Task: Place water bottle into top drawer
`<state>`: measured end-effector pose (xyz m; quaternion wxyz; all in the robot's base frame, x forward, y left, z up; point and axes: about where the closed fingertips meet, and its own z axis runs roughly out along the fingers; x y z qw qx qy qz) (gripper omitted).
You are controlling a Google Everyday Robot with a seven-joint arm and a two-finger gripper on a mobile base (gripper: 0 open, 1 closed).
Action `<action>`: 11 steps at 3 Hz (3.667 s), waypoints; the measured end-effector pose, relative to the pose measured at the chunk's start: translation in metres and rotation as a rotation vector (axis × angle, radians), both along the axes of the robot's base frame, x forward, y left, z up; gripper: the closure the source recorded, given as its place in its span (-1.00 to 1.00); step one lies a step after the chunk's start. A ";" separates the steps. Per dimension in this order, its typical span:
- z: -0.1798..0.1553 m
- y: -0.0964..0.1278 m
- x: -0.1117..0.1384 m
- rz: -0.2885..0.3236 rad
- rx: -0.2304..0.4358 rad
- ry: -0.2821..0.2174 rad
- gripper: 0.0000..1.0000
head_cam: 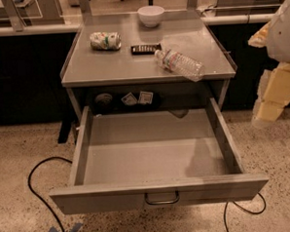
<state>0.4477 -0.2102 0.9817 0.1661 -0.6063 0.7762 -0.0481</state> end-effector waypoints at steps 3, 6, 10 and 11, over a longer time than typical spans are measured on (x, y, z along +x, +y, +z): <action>0.019 0.029 0.100 0.139 0.095 -0.140 -1.00; -0.005 0.066 0.162 0.218 0.226 -0.136 -1.00; -0.032 0.070 0.233 0.050 0.450 -0.140 -1.00; -0.044 0.079 0.239 0.072 0.455 -0.113 -1.00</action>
Offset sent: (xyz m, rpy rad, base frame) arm 0.1135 0.0248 0.0236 0.0759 -0.1676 0.1472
